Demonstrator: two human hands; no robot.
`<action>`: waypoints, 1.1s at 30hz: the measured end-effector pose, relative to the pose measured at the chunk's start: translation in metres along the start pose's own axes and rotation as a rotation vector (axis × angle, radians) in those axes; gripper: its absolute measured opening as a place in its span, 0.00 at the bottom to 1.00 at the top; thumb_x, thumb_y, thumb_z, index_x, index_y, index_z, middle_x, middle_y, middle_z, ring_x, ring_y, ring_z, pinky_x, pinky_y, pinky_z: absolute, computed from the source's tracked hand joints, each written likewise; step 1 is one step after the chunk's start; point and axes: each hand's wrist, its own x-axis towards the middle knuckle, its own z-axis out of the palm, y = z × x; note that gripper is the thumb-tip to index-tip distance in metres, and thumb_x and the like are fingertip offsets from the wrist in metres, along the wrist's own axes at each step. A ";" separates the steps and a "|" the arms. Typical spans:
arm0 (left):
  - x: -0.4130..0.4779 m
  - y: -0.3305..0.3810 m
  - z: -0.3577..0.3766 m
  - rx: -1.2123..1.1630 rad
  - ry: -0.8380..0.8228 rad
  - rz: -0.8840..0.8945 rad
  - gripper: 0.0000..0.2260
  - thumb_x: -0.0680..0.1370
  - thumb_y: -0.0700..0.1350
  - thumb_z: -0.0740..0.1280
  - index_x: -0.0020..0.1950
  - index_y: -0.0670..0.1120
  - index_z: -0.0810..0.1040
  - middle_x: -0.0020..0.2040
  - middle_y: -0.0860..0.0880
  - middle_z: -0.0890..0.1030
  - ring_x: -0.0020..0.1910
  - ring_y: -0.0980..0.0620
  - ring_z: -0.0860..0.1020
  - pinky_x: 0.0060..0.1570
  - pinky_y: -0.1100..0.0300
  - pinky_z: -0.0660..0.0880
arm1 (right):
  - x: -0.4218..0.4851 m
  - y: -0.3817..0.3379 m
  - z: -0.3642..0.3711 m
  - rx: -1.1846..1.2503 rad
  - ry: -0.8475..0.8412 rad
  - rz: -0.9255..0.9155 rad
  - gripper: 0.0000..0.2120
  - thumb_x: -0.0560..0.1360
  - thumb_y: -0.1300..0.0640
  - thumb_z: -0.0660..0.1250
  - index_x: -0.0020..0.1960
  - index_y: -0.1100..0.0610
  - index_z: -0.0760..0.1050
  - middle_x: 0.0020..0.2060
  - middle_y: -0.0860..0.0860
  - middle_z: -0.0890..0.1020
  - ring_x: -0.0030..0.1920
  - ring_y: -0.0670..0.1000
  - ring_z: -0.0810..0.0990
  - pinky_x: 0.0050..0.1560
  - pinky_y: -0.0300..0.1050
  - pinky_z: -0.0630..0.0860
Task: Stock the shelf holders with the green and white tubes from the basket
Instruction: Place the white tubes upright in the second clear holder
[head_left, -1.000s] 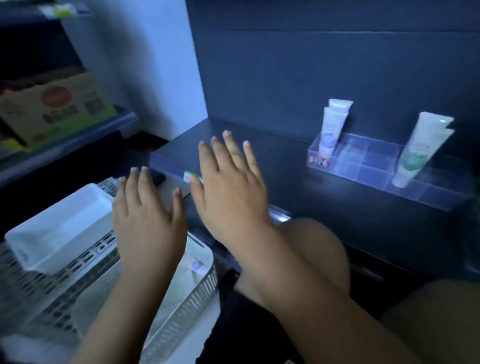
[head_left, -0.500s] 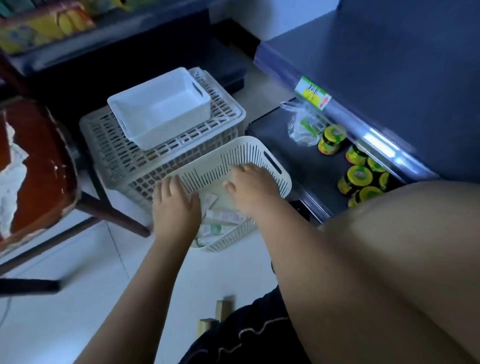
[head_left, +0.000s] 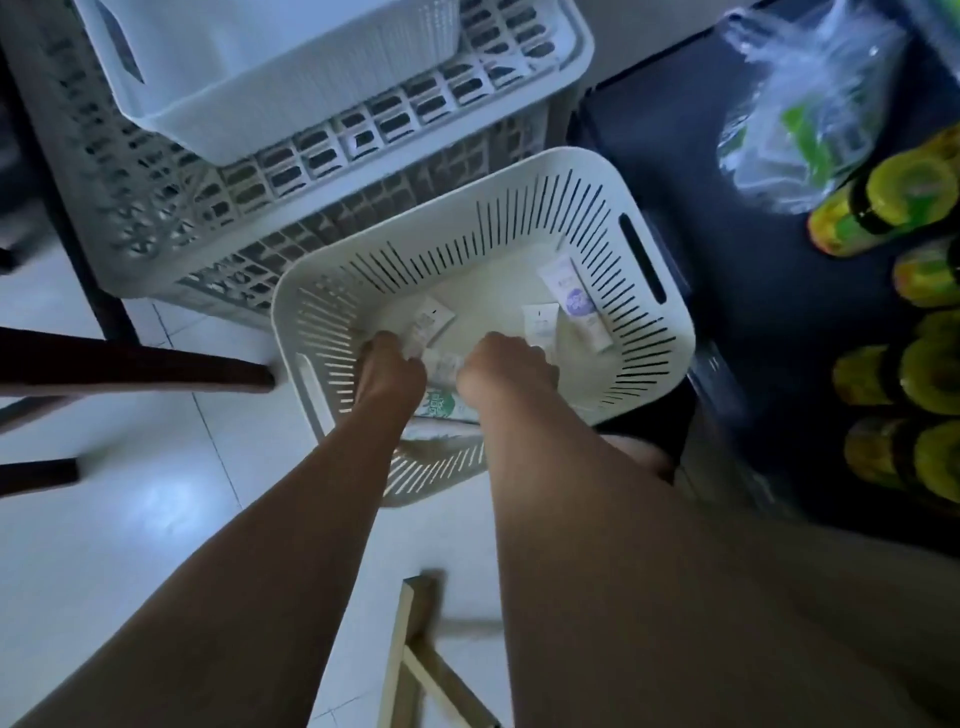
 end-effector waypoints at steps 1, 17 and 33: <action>0.006 0.000 0.003 0.019 -0.004 -0.020 0.12 0.75 0.45 0.66 0.58 0.45 0.75 0.55 0.39 0.80 0.50 0.37 0.81 0.49 0.48 0.80 | 0.010 -0.009 0.006 0.044 -0.020 0.018 0.14 0.77 0.53 0.65 0.62 0.55 0.75 0.58 0.55 0.79 0.60 0.59 0.76 0.60 0.56 0.74; 0.020 0.004 0.015 -0.085 0.102 0.054 0.10 0.75 0.44 0.69 0.54 0.43 0.79 0.46 0.44 0.82 0.46 0.40 0.81 0.37 0.59 0.68 | 0.080 -0.016 0.051 -0.071 0.033 0.052 0.15 0.77 0.57 0.67 0.64 0.54 0.75 0.61 0.55 0.78 0.63 0.59 0.77 0.58 0.55 0.77; 0.008 -0.004 0.007 -0.226 -0.061 -0.014 0.11 0.73 0.41 0.72 0.55 0.45 0.83 0.47 0.46 0.85 0.45 0.46 0.84 0.46 0.51 0.81 | 0.075 0.040 0.035 0.741 -0.138 -0.084 0.18 0.80 0.59 0.64 0.63 0.40 0.72 0.56 0.49 0.78 0.49 0.53 0.81 0.45 0.51 0.83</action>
